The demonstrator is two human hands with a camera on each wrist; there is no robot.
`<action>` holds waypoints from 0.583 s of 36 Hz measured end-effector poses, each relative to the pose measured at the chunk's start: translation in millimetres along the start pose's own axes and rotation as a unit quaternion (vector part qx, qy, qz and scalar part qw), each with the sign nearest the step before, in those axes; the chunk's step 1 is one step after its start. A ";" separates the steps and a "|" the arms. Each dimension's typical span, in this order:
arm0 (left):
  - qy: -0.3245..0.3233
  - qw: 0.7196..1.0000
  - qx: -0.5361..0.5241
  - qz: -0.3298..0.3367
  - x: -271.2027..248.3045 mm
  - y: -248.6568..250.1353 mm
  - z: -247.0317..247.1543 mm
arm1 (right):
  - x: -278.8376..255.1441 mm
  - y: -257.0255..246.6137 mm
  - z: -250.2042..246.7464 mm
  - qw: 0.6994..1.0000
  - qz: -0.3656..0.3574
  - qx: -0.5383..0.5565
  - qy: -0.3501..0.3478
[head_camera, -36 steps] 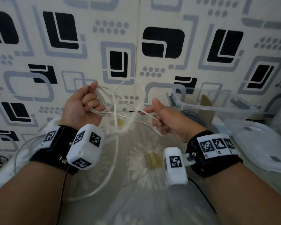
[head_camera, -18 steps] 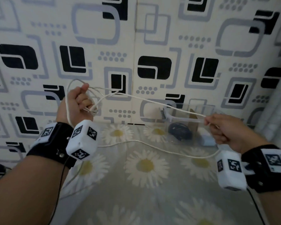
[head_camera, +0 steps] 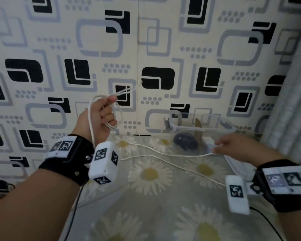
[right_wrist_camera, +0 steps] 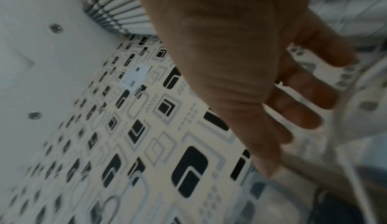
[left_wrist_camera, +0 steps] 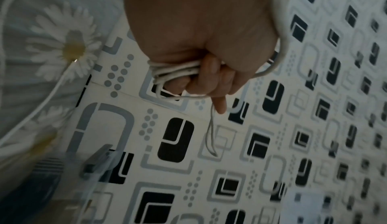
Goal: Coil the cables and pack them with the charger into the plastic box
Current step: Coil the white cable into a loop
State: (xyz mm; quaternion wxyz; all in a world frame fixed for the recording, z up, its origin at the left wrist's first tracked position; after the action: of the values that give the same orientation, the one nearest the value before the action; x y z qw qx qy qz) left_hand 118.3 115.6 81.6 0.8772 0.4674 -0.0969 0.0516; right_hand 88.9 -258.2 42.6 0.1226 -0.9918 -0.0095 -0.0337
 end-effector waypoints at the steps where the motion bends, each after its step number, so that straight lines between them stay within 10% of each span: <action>1: -0.006 0.999 0.033 0.005 -1.3 -2.2 5.5 | 0.1 -11.8 -7.8 0.999 -0.016 0.039 0.034; 4: -0.013 0.992 0.120 0.028 -6.4 -5.7 20.7 | -12.2 -69.4 -18.0 0.972 -0.114 0.199 0.054; 10: -0.048 0.984 0.169 0.036 -14.2 -13.6 49.9 | -44.4 -183.3 16.5 0.903 -0.281 0.295 -0.137; 21: -0.045 0.927 0.360 0.095 -20.9 -8.2 62.8 | -24.9 -230.7 -9.9 0.844 -0.303 0.440 -0.054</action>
State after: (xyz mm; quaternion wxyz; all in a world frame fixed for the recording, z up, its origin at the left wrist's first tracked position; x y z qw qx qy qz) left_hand 91.8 59.0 104.5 0.6358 0.7422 -0.1550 0.1447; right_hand 57.2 -37.2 106.4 0.5289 -0.7817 -0.3304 -0.0083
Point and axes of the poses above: each hand's wrist, its own x-axis towards the middle knuckle, its own z-axis out of the palm, y = z × x, the point moved 10 cm from there along x, towards the middle knuckle, and after that the axes turned 3 degrees about -z, right-handed, at the moved point
